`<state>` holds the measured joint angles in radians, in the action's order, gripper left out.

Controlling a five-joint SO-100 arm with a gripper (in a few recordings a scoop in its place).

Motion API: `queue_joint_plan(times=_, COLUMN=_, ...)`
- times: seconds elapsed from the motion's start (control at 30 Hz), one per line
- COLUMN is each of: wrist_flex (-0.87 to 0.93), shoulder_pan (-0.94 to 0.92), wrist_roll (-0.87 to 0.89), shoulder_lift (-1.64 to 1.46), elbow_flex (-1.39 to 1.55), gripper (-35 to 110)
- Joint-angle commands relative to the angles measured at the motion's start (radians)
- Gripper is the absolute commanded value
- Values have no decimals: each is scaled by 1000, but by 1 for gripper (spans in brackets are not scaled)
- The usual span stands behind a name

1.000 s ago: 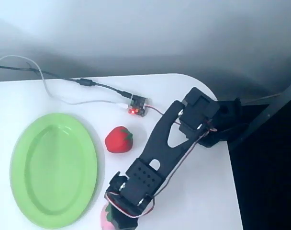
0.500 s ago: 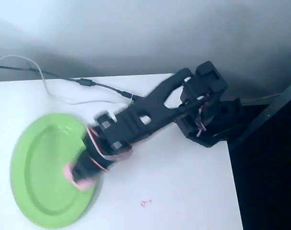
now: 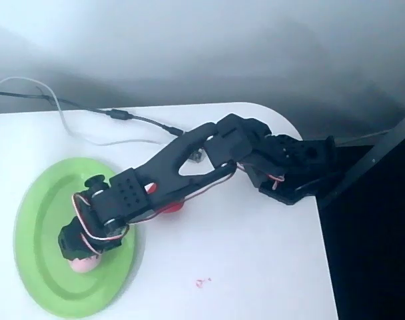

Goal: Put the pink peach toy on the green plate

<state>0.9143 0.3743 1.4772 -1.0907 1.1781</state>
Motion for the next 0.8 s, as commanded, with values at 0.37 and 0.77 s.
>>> queue_joint_plan(times=0.37, wrist_flex=-28, shoulder_pan=-41, wrist_roll=-75, shoulder_lift=-112, elbow_flex=-12, gripper=55)
queue_joint_plan(times=0.77, wrist_flex=-35, shoulder_pan=-233, wrist_roll=-187, shoulder_lift=-933, elbow_flex=296, gripper=0)
